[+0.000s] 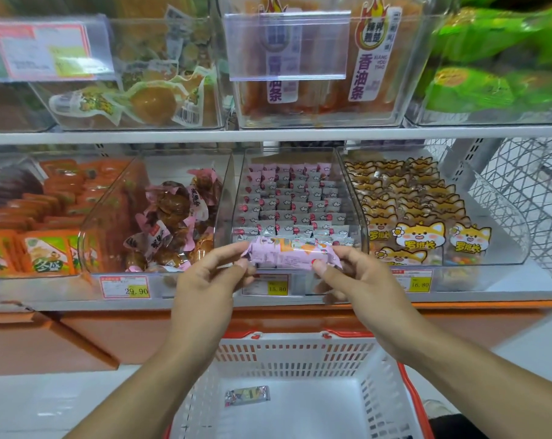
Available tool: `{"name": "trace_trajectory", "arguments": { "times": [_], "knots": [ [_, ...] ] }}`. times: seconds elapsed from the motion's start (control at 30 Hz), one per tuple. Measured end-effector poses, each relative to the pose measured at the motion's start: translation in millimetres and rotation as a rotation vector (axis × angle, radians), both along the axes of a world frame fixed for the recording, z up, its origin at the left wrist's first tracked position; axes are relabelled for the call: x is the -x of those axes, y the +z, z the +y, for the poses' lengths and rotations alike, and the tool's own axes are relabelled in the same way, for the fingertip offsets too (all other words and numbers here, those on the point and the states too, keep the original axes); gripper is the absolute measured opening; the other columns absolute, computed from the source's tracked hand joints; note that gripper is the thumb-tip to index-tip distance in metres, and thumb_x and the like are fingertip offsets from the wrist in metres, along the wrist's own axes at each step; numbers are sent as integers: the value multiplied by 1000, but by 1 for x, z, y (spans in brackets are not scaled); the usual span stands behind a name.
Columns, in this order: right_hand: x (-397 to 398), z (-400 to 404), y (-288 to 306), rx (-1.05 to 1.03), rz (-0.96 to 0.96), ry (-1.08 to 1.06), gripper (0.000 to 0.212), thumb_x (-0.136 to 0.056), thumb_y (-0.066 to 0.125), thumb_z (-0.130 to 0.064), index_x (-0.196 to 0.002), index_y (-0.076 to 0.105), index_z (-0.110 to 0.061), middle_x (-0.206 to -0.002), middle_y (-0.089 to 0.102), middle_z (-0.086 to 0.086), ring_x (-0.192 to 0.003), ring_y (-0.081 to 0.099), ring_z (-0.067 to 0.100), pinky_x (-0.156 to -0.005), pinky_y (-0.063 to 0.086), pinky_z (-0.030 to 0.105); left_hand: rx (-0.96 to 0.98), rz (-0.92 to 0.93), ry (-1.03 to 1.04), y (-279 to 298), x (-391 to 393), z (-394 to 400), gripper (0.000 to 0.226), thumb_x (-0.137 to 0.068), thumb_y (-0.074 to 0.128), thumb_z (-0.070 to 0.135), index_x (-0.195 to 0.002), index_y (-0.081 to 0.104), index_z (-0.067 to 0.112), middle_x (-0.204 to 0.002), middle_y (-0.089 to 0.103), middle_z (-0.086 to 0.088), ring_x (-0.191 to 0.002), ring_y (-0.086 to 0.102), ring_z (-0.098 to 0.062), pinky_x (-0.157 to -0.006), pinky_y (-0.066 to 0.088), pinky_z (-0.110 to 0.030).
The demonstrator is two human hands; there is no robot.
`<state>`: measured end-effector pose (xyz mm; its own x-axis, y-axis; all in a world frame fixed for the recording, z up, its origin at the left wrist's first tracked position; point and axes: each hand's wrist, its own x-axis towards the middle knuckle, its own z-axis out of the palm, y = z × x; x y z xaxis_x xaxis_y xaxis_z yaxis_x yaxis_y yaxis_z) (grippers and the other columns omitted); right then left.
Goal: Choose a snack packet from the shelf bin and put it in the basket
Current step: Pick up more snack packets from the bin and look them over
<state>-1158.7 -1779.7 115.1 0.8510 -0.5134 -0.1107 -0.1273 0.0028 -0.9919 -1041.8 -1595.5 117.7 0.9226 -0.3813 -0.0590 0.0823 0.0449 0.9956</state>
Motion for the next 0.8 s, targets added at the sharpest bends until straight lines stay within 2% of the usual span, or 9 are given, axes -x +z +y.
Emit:
{"name": "trace_trajectory", "arguments": {
  "times": [0.1,0.3,0.37,0.43,0.53,0.67,0.8],
  "knots": [
    [-2,-1,-1,-130,30,44,33,-84,70,-49,-101,71,-21,-85,74,3,-79,72,19,-72,58,31,-105,-85,-41,2,3,1,28,-91,73,22,-111,74,42,-102,77,13,-97,72,-5,-89,53,-26],
    [-4,-1,0,-221,104,91,57,-80,63,-62,-100,71,-8,-89,76,12,-77,72,23,-69,58,33,-150,-148,-11,3,3,1,26,-79,77,44,-104,75,38,-107,75,18,-99,69,3,-85,51,-19],
    [-4,-1,2,-252,130,102,67,-77,61,-67,-101,71,-5,-90,76,12,-79,73,25,-68,58,34,-103,-89,-36,2,2,1,31,-76,77,45,-103,75,29,-106,77,11,-99,73,-5,-89,53,-28],
    [-4,-1,3,-218,159,87,72,-75,57,-74,-93,72,-7,-90,78,11,-81,75,26,-69,59,35,-41,-15,-68,-1,3,0,35,-75,77,42,-102,73,20,-104,79,-1,-100,75,-18,-93,56,-37],
    [-3,0,4,-124,169,64,73,-76,45,-80,-78,69,-11,-87,78,10,-81,76,25,-71,60,34,36,78,-67,-2,2,-1,40,-73,76,40,-103,72,14,-101,79,-8,-98,76,-23,-86,60,-30],
    [-2,-1,4,-111,111,36,56,-92,47,-64,-76,62,-12,-85,77,10,-75,74,21,-67,58,29,158,252,-50,-2,-2,-2,54,-63,82,40,-105,73,7,-102,78,-13,-95,76,-21,-80,60,-24],
    [-2,-4,4,-98,70,2,33,-106,48,-36,-86,59,-12,-82,74,8,-72,70,18,-64,56,28,254,396,-14,-4,-5,-2,38,-74,78,29,-101,74,3,-106,77,-17,-94,76,-20,-76,61,-23]
  ]
}}
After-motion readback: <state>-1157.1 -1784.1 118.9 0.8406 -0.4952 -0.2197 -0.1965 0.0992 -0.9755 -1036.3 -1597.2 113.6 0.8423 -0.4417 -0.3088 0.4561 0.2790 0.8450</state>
